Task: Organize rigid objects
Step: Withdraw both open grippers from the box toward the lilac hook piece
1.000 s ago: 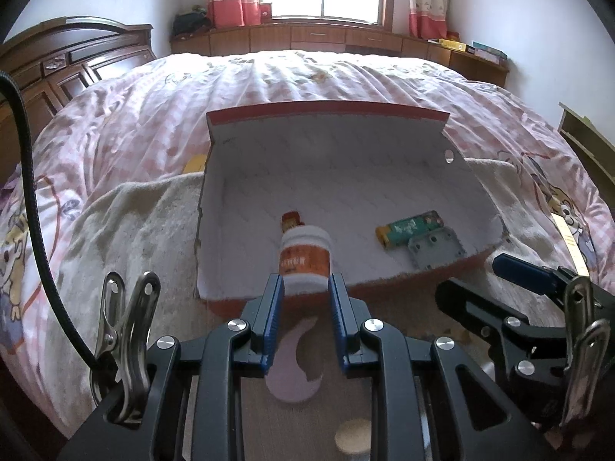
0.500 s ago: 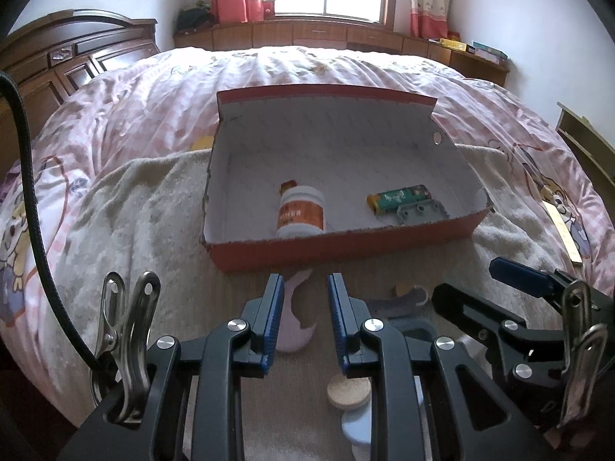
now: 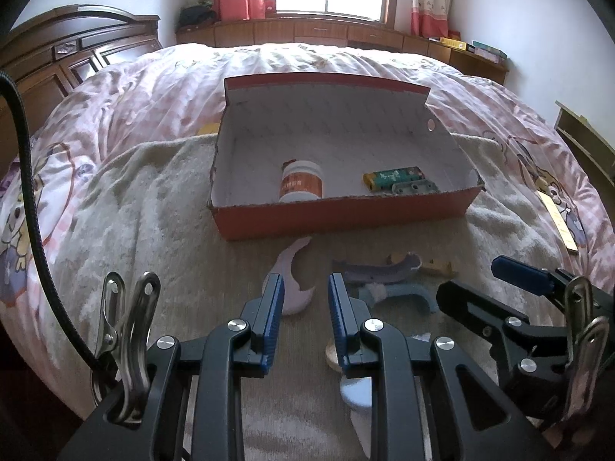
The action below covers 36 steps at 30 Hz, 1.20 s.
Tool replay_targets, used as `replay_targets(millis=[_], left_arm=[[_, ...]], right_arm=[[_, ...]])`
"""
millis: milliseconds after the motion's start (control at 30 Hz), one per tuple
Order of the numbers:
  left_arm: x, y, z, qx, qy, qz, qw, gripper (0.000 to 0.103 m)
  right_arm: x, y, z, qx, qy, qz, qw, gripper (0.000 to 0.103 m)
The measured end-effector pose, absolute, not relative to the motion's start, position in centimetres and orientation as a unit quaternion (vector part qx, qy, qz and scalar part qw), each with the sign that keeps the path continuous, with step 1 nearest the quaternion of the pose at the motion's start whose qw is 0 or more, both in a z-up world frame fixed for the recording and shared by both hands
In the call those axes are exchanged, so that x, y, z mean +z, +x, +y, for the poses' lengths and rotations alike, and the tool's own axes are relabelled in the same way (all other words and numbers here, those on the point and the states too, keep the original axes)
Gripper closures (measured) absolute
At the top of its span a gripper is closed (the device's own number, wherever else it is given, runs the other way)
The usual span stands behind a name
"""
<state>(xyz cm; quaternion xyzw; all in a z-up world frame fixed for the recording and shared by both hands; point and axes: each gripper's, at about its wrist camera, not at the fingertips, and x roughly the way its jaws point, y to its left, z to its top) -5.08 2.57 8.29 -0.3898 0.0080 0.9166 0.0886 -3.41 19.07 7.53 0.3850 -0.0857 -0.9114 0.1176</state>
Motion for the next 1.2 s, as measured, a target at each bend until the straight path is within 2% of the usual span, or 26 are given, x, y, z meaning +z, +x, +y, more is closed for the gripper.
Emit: replay_targets(millis=[300,900,1200], left_arm=[[7.4,-2.9,2.1,0.915,-0.392,0.004,0.089,0.079],[6.3,-3.3,1.0,0.909,-0.407,-0.006,0.088,0.079],[4.5,-6.7,2.2,0.904,-0.412,0.058,0.099,0.078]], right_arm=[[6.9,-1.7,19.3,-0.91,0.389,-0.084,0.116,0.017],[5.0,-1.2,21.4,-0.901,0.411,-0.102,0.098,0.017],[4.4,-1.4,21.6,-0.897,0.419,-0.103,0.098,0.017]])
